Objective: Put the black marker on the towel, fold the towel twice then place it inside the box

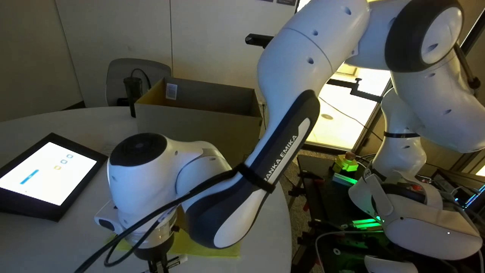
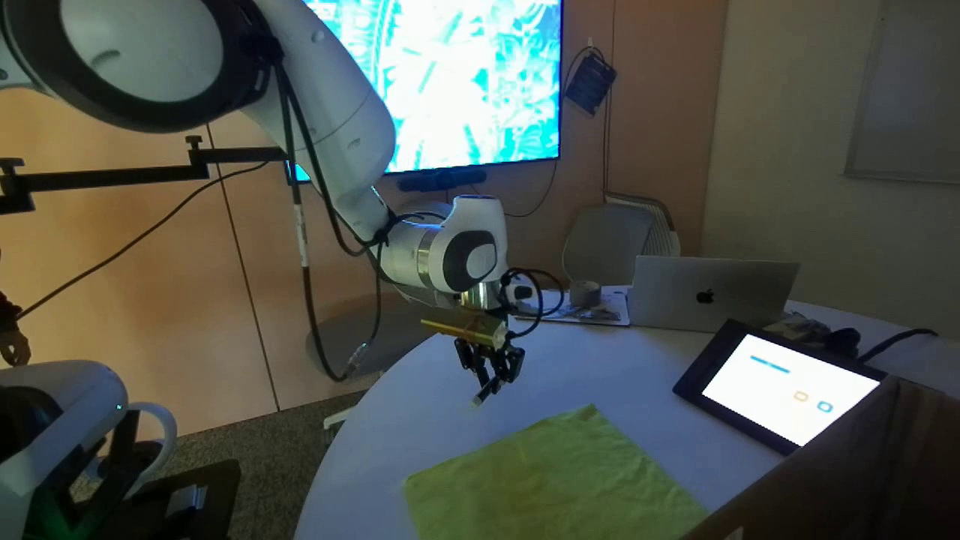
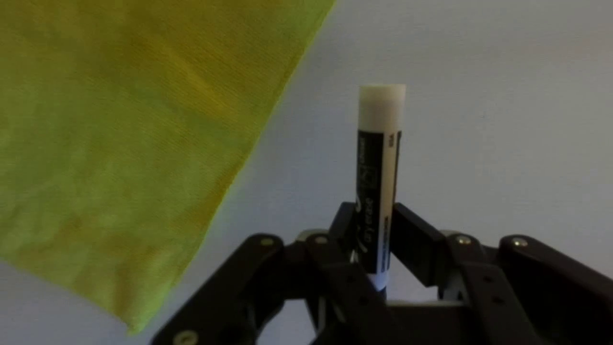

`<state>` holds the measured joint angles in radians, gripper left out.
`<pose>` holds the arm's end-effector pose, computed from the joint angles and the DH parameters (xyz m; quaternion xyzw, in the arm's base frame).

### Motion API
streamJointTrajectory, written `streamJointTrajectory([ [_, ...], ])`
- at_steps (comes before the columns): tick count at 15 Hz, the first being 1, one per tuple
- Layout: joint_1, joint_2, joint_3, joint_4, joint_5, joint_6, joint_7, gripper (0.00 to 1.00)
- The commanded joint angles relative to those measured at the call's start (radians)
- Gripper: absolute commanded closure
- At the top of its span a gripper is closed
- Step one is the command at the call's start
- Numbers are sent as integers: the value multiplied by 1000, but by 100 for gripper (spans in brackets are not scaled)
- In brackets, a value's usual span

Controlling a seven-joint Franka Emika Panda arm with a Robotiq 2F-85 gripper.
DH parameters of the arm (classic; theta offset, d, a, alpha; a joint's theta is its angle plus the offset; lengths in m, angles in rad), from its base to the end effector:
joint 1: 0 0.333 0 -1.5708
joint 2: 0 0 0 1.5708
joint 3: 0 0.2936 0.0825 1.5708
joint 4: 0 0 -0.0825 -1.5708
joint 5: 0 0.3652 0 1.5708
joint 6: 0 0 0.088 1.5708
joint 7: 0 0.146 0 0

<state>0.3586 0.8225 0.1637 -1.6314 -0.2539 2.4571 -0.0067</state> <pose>0.5762 0.3173 0.1026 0.9438 0.3296 0.0153 0.0180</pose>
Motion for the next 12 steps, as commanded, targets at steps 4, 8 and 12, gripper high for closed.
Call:
streamJointTrajectory([
  [4,-7,-220,-70,-293,31,92,181,93],
  [8,-6,-262,-144,-379,17,155,295,93],
  [12,4,-237,-219,-402,8,232,384,93],
])
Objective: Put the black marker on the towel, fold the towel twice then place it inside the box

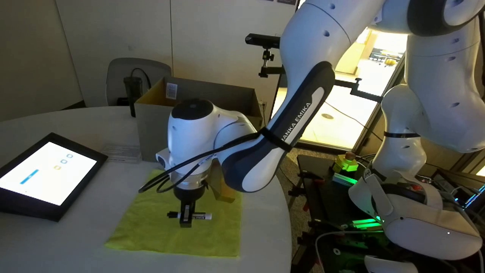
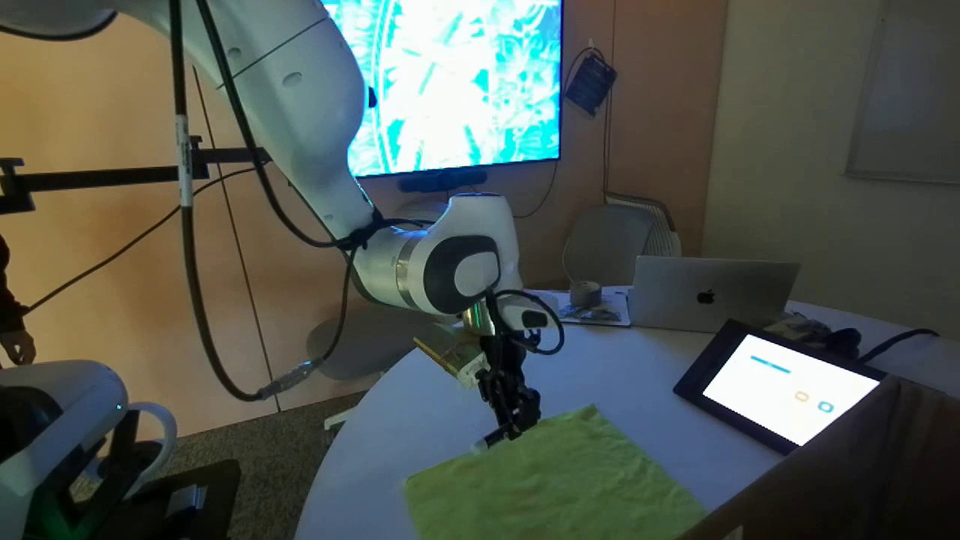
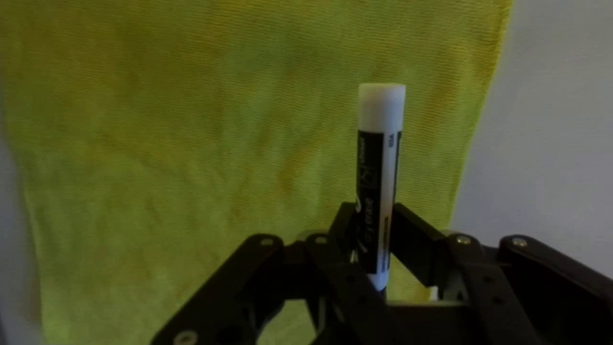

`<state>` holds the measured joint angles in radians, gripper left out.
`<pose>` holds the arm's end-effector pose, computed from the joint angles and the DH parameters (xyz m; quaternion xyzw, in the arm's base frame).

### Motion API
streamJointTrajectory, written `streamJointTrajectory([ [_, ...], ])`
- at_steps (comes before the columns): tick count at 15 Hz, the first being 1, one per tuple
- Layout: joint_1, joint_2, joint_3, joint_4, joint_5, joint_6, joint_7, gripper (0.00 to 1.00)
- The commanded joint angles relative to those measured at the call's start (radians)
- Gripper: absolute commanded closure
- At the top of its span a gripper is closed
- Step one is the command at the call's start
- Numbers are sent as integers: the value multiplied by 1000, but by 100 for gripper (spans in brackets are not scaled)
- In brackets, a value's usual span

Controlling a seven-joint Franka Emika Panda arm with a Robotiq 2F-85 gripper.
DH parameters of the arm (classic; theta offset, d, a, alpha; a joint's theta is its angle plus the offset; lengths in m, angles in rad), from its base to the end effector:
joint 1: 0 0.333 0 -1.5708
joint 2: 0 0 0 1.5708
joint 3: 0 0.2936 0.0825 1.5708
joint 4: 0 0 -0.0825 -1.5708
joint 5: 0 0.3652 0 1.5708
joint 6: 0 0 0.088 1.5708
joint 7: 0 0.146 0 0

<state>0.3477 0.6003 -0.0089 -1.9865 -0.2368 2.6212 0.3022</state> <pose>0.5556 0.1965 0.1188 0.9906 0.1204 0.0359 0.0544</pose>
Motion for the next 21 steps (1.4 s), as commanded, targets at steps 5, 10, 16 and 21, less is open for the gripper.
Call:
streamJointTrajectory([
  [5,30,27,-123,-46,-13,88,153,93],
  [10,36,80,-148,-29,-8,89,170,93],
  [16,46,123,-164,-19,3,106,192,92],
  [21,45,119,-164,-32,11,126,193,88],
])
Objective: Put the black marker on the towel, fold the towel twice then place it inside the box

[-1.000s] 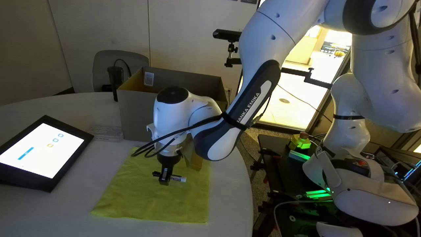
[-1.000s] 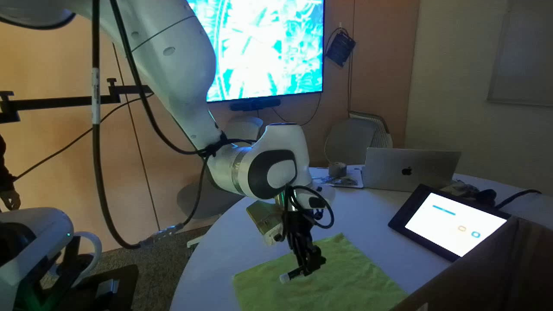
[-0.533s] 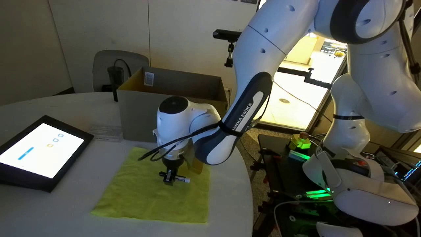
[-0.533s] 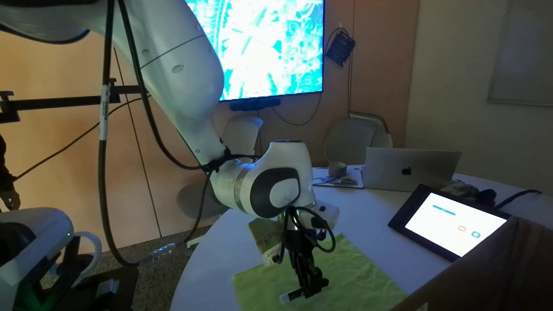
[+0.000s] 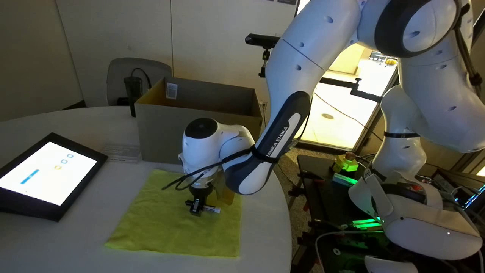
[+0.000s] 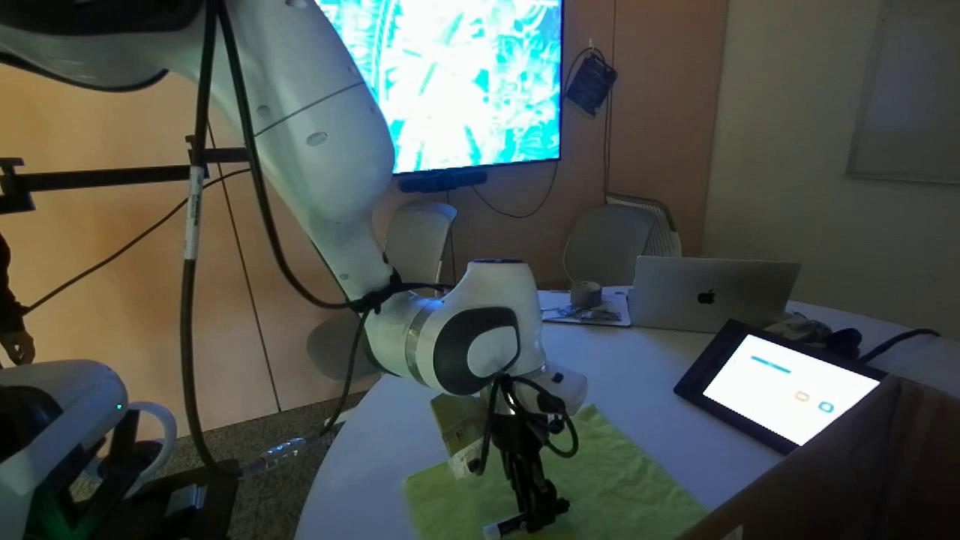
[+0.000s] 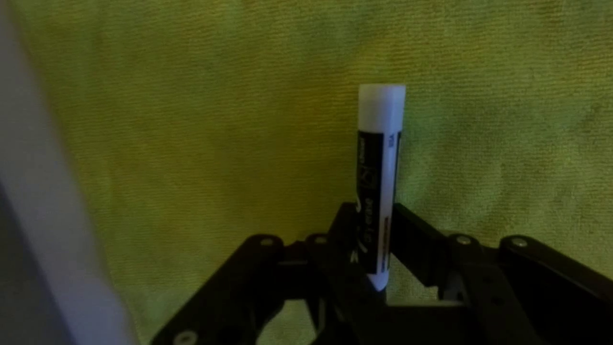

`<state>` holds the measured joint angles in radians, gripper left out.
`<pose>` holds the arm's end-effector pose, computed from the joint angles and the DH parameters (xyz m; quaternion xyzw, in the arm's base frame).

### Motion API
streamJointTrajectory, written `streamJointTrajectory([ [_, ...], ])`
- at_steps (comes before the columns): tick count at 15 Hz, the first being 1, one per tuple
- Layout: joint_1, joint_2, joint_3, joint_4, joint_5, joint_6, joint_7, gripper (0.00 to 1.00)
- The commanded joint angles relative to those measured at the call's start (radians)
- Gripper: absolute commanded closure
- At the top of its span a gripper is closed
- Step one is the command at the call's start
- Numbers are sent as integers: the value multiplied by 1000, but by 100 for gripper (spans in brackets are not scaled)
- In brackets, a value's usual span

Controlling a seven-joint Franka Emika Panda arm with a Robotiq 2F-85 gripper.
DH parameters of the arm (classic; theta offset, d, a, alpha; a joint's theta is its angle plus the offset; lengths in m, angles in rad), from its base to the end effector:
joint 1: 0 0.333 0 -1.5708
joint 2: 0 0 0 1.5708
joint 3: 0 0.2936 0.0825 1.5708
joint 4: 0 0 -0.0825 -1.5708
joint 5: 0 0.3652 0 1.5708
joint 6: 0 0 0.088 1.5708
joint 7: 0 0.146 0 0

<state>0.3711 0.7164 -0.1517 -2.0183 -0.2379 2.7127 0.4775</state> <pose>0.5488 0.1197 0.0535 0.9951 -0.0021 0.0225 0.0961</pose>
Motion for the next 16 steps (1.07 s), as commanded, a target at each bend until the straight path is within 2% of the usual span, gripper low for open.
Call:
streamJointTrajectory([
  [1,21,1,-21,-2,12,38,17,82],
  [2,20,-1,-19,-4,15,41,18,51],
  [3,18,-6,-17,-8,18,44,15,50],
  [4,18,-9,-16,-12,19,48,13,44],
  [9,34,-40,-36,-47,18,70,31,5],
  [11,35,-70,-45,-82,23,81,41,0],
  [16,23,-176,-66,-223,78,113,103,0],
])
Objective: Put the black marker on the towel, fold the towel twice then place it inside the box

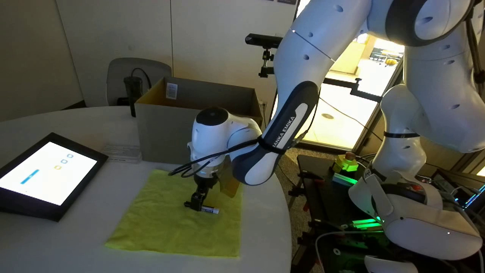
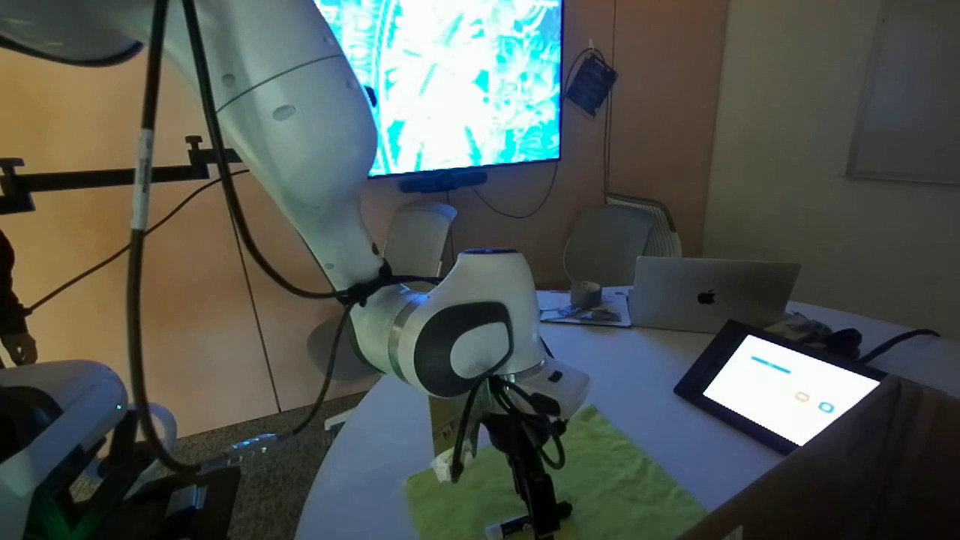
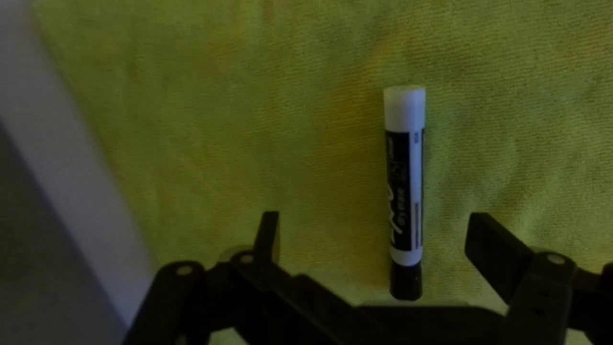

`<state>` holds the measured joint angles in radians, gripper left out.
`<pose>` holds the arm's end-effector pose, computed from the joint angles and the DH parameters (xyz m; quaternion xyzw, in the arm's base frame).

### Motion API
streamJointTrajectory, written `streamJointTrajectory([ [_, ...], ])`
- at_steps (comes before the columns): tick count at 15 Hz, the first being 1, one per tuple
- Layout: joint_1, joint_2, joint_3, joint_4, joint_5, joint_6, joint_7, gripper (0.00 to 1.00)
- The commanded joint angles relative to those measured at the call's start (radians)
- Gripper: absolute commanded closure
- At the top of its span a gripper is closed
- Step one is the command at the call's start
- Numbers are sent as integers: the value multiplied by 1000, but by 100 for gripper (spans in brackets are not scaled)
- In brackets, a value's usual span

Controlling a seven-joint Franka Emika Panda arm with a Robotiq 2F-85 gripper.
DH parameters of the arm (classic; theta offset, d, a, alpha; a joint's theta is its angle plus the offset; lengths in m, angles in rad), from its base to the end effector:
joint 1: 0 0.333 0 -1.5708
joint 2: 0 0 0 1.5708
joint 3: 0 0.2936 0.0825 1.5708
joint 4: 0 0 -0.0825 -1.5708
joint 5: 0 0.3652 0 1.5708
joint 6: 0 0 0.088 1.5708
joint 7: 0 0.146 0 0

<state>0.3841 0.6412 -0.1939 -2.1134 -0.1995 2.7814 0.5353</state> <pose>0.5408 0.1010 0.0740 0.9937 -0.0594 0.0466 0.0827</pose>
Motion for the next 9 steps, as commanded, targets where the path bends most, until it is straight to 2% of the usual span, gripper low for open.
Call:
streamJointTrajectory([
  [1,5,-119,-25,-155,57,47,62,0],
  [4,0,-160,-35,-229,98,61,121,0],
  [9,-76,-170,13,-316,208,116,136,0],
])
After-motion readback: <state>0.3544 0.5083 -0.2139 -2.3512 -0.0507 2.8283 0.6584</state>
